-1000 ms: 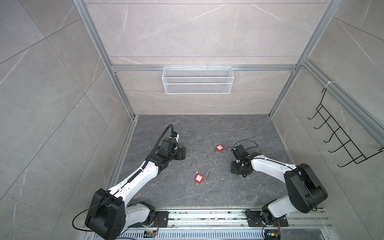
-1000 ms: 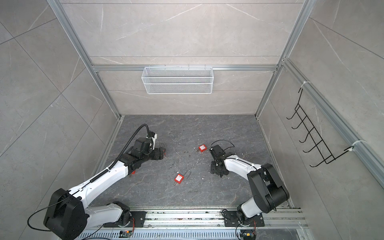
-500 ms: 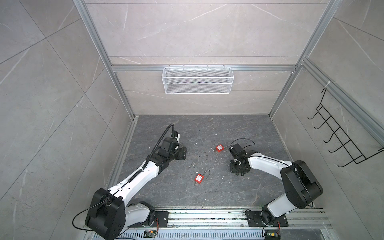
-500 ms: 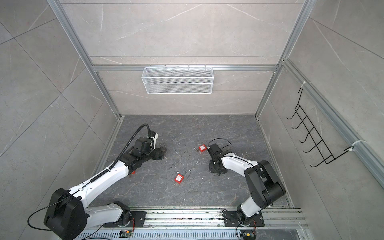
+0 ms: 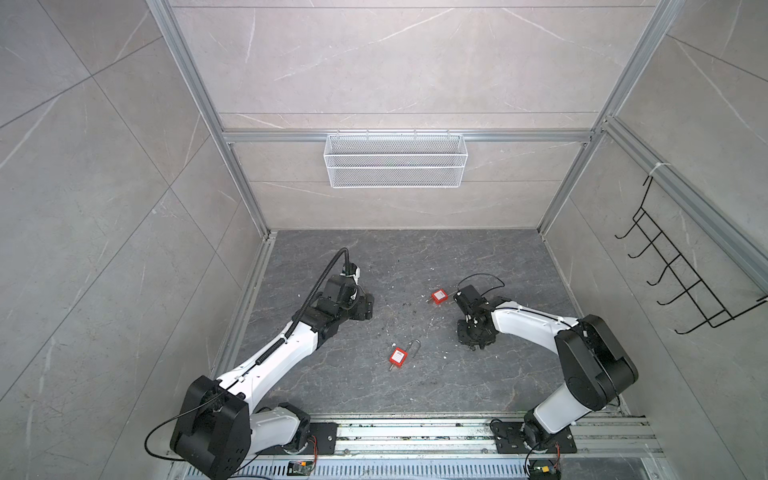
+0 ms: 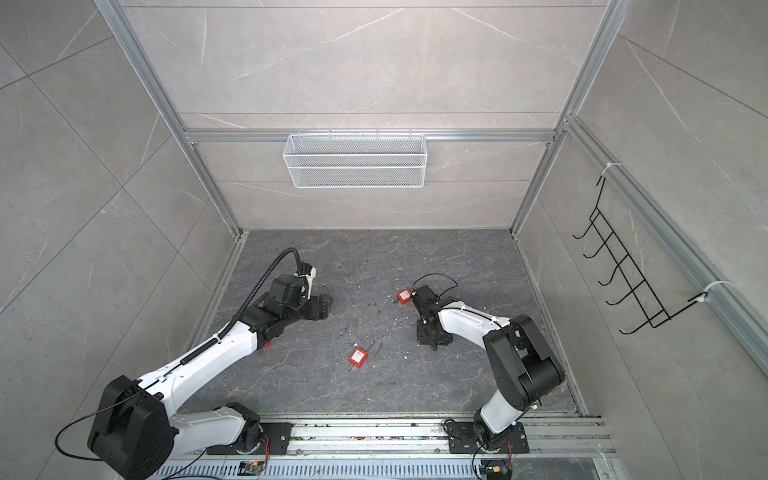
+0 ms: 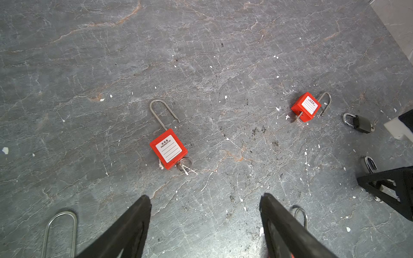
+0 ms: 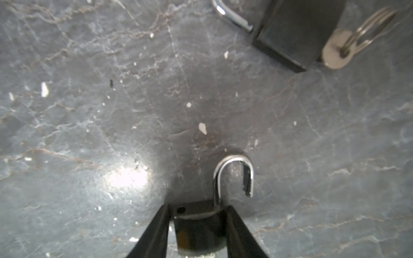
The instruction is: Lock with the key
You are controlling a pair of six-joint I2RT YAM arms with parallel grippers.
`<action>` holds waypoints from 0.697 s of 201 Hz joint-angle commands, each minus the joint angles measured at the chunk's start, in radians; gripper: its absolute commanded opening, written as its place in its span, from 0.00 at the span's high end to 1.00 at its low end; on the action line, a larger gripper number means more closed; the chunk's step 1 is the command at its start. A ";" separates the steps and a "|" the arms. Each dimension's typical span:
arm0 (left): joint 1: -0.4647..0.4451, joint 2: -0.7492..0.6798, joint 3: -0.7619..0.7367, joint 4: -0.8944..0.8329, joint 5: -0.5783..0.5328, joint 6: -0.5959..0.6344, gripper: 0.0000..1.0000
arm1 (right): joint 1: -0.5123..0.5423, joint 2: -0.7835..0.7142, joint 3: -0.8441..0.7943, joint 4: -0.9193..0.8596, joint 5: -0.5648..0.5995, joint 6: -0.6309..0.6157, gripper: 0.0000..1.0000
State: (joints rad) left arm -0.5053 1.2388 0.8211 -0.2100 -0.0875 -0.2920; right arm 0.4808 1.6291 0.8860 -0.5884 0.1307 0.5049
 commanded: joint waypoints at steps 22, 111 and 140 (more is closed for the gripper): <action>-0.004 -0.003 0.042 -0.009 -0.019 0.005 0.21 | 0.013 0.027 0.004 -0.063 -0.012 -0.012 0.63; -0.006 -0.016 0.033 -0.009 -0.019 0.009 0.21 | 0.016 0.021 -0.041 -0.062 -0.022 0.023 0.59; -0.007 -0.017 0.036 -0.010 -0.019 0.011 0.21 | 0.016 0.023 -0.042 -0.058 -0.034 0.021 0.61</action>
State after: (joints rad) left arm -0.5060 1.2388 0.8211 -0.2111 -0.1013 -0.2913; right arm 0.4881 1.6279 0.8829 -0.5915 0.1249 0.5133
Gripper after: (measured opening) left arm 0.787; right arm 0.402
